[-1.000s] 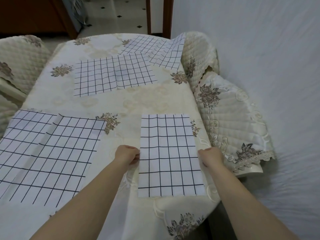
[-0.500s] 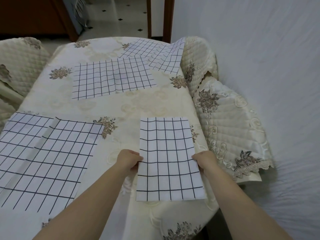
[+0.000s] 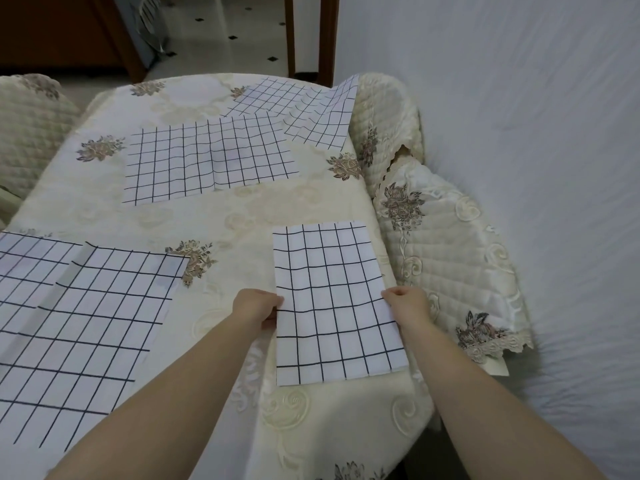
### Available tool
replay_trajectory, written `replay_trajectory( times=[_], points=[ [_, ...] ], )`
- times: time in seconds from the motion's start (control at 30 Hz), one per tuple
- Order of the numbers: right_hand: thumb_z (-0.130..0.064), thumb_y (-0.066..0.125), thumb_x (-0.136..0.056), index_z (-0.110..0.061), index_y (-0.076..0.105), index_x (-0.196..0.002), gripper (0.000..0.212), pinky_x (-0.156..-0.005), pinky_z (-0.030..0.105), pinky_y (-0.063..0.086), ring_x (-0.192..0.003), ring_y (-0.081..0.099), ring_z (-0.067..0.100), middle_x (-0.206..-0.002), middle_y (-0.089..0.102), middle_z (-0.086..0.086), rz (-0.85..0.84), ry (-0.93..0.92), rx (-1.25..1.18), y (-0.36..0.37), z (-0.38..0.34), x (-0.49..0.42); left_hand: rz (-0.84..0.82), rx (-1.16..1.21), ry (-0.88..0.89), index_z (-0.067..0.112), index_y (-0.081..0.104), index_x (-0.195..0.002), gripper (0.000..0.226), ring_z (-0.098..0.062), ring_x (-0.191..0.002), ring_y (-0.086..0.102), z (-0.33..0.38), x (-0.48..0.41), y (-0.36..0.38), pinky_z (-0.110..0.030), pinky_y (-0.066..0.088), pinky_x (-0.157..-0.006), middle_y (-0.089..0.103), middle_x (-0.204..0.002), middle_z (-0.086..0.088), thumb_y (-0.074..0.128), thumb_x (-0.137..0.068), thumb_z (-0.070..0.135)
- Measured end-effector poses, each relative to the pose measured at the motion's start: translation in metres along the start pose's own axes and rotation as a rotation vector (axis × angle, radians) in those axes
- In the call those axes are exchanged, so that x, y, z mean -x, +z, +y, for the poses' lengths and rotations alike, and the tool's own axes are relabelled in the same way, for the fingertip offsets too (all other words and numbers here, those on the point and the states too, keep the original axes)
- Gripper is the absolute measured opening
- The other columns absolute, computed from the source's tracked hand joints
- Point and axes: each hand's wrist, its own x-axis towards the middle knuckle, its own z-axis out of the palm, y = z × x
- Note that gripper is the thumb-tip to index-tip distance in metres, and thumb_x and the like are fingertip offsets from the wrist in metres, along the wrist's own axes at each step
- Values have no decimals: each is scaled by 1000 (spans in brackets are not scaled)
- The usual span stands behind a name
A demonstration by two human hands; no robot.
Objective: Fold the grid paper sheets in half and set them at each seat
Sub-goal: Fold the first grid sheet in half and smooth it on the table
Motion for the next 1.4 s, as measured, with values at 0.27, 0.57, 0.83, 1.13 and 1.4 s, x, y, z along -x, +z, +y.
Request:
replay_trajectory(
  times=[0.27, 0.57, 0.83, 1.13, 1.4],
  points=[
    [-18, 66, -85, -10, 71, -77, 12, -78, 39, 55, -85, 67, 31, -83, 72, 13, 16, -41, 61, 3, -2, -4, 60, -77, 87, 0, 64, -69, 10, -36, -79, 69, -5, -4, -4, -48, 58, -80, 70, -85, -23, 67, -79, 1],
    [-19, 57, -90, -10, 54, -130, 41, -101, 37, 38, -123, 43, 29, -131, 52, 11, -123, -620, 661, 30, -15, 16, 62, -867, 737, 6, 61, -120, 31, -24, -123, 47, -10, 12, 19, -30, 38, -97, 53, -131, -7, 55, -90, 13],
    [-34, 42, -98, -27, 25, -149, 54, -120, 38, 11, -148, 9, 21, -159, 18, 2, -343, -795, 943, 70, 10, 43, -135, -1256, 804, 15, 25, -151, 67, -27, -149, 10, -46, 13, 43, -39, 16, -119, 19, -159, -7, 50, -93, 39],
    [-41, 45, -97, -13, 31, -147, 59, -118, 36, 15, -145, 17, 27, -157, 23, 13, -146, -609, 875, 18, 25, 20, 3, -1275, 698, 12, 26, -148, 77, -23, -148, 10, -38, 1, 10, -40, 10, -120, 16, -160, -9, 56, -88, 50],
    [-33, 48, -96, -13, 33, -146, 55, -117, 39, 18, -145, 16, 31, -157, 21, 13, -244, -730, 896, 67, -50, -20, 71, -1172, 742, 4, 33, -144, 60, -31, -147, 16, 31, -21, 44, -40, 21, -117, 20, -158, -18, 48, -96, 37]
  ],
)
